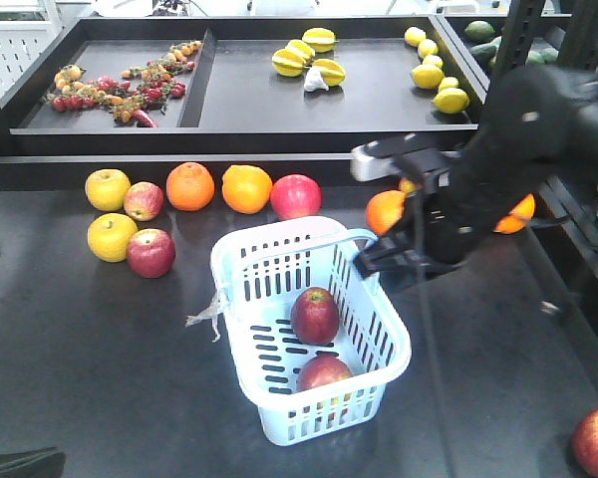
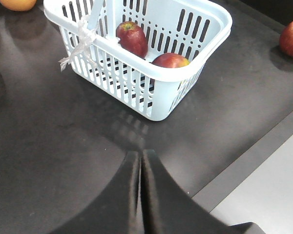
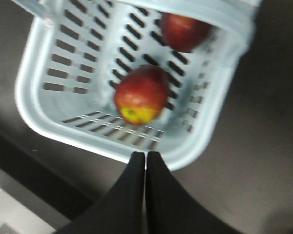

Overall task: Pick three apples into basket with both arms
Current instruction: 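Move the right gripper to a third red apple and grasp it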

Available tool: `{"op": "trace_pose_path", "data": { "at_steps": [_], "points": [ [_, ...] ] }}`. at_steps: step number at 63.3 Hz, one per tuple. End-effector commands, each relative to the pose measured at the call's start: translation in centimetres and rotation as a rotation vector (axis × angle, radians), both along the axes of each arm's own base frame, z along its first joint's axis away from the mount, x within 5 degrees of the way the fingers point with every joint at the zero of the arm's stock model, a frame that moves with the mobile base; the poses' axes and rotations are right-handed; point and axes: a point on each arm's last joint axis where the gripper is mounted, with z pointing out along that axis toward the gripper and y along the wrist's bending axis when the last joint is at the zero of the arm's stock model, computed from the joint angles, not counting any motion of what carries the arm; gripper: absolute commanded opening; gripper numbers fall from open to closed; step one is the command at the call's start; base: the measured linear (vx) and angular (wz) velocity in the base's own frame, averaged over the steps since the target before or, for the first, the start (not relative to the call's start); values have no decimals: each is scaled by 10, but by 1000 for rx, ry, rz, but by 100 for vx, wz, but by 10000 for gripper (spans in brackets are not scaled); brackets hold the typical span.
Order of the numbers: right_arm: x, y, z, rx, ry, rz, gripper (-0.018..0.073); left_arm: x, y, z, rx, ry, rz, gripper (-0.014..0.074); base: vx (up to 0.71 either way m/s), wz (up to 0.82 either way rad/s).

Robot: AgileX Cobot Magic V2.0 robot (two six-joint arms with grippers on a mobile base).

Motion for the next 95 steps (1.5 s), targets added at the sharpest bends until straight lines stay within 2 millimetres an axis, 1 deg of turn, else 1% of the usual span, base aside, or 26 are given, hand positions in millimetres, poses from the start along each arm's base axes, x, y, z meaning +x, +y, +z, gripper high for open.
{"op": "trace_pose_path", "data": {
  "at_steps": [1,7,14,18,24,30,35,39,47,54,61,68,69,76,78,84,95],
  "points": [
    [-16,-16,27,-51,-123,-56,-8,5,-1,12,-54,-51,34,-6,0,0],
    [-32,-31,28,-112,-168,-120,-8,5,-1,12,-54,-51,34,-6,0,0],
    [-53,-50,21,-169,-196,-194,-7,5,-1,12,-54,-51,34,-6,0,0],
    [-64,-65,17,-196,-198,-244,-6,5,-1,12,-54,-51,34,-6,0,0],
    [-79,-95,12,-219,-187,-355,-4,5,-1,12,-54,-51,34,-6,0,0],
    [-91,-131,9,-241,-177,-480,-3,5,-1,12,-54,-51,34,-6,0,0],
    [-98,-155,7,-243,-148,-564,-1,5,-1,12,-54,-51,34,-6,0,0],
    [-101,-167,5,-229,-111,-588,-1,5,-1,12,-54,-51,34,-6,0,0],
    [-99,-183,0,-165,-73,-651,15,5,-1,12,-55,-50,34,-6,0,0],
    [-94,-195,-11,-159,-19,-677,85,5,-1,12,-54,-51,34,-6,0,0],
    [-83,-199,-24,-151,23,-679,231,5,-1,12,-56,-50,34,-6,0,0],
    [-72,-202,-41,-158,83,-670,445,5,-1,12,-56,-50,34,-6,0,0],
    [-71,-203,-43,-160,92,-669,489,5,-1,12,-56,-50,34,-6,0,0],
    [-63,-206,-60,-168,156,-665,682,5,-1,12,-58,-49,34,-6,0,0],
    [-61,-207,-64,-171,173,-665,721,5,-1,12,-62,-48,35,-6,0,0],
    [-55,-209,-76,-179,206,-667,728,5,-1,12,-62,-48,35,-6,0,0],
    [-45,-216,-94,-225,241,-674,708,5,-1,12,-62,-48,35,-6,0,0]
  ]
}}
